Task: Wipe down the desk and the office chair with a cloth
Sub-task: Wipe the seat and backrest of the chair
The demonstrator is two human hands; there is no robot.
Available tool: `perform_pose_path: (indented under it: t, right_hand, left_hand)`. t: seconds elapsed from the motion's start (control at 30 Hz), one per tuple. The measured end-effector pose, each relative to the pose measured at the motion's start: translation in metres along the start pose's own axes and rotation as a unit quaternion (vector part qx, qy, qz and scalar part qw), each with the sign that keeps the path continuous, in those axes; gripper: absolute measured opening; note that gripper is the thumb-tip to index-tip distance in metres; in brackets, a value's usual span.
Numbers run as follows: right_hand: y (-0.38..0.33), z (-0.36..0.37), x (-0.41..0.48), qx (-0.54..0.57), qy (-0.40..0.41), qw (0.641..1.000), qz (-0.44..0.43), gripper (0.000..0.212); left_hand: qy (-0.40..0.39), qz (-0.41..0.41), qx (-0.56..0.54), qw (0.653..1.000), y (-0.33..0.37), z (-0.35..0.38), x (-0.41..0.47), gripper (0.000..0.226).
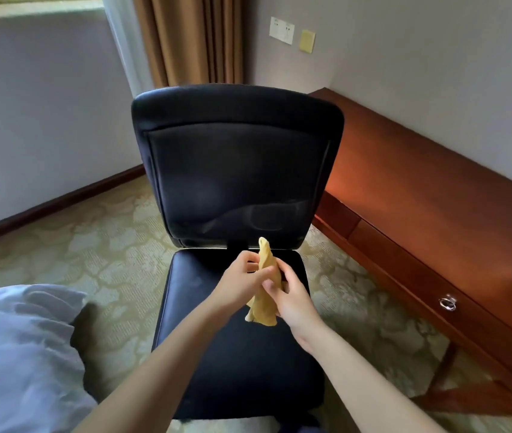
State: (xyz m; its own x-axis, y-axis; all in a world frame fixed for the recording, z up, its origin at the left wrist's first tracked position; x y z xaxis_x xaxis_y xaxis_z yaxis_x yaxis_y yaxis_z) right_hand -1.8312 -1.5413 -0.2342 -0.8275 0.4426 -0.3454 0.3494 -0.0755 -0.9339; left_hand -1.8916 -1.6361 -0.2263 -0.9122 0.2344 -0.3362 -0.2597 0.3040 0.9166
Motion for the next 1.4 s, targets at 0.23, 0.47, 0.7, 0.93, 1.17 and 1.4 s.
perform_pose_path:
  t: [0.23, 0.47, 0.7, 0.93, 1.17, 1.4]
  right_hand:
    - [-0.007, -0.030, 0.067, 0.009, 0.040, 0.999, 0.012, 0.020]
    - [-0.066, -0.113, 0.186, -0.304, 0.042, 0.911, -0.276, 0.037]
    - [-0.154, -0.102, 0.255, -0.365, 0.097, 0.669, -0.640, 0.046]
    - [-0.150, -0.019, 0.283, -0.367, 0.064, 0.444, -0.815, 0.039]
    - [-0.069, -0.010, 0.290, -0.401, -0.074, 0.350, -0.843, 0.028]
    - [-0.007, -0.043, 0.300, -0.483, -0.277, 0.243, -0.794, 0.021]
  left_hand:
    - [0.005, 0.007, -0.002, 1.000, 0.019, 0.033, 0.037, 0.029]
    - [0.141, -0.051, -0.016, 0.989, 0.026, 0.095, 0.087, 0.046]
    - [0.256, -0.080, 0.030, 0.963, 0.013, 0.092, 0.093, 0.055]
    - [0.315, -0.015, 0.107, 0.943, 0.011, 0.068, 0.113, 0.067]
    - [0.298, 0.072, 0.347, 0.886, 0.015, 0.045, 0.192, 0.084]
    - [0.226, 0.100, 0.367, 0.897, -0.018, 0.056, 0.233, 0.090]
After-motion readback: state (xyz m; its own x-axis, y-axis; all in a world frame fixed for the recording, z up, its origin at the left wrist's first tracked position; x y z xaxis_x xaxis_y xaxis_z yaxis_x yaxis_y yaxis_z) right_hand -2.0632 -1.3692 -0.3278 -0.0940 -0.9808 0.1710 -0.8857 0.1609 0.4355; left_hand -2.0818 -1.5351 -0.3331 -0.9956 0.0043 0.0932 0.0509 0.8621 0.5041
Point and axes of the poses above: each hand's wrist, its own x-axis towards the middle knuckle, its own z-axis out of the palm, y = z × x, the point moved 6 cm from there along x, towards the middle knuckle, and after that the axes turned 14 degrees about y, right-handed, at the moved point
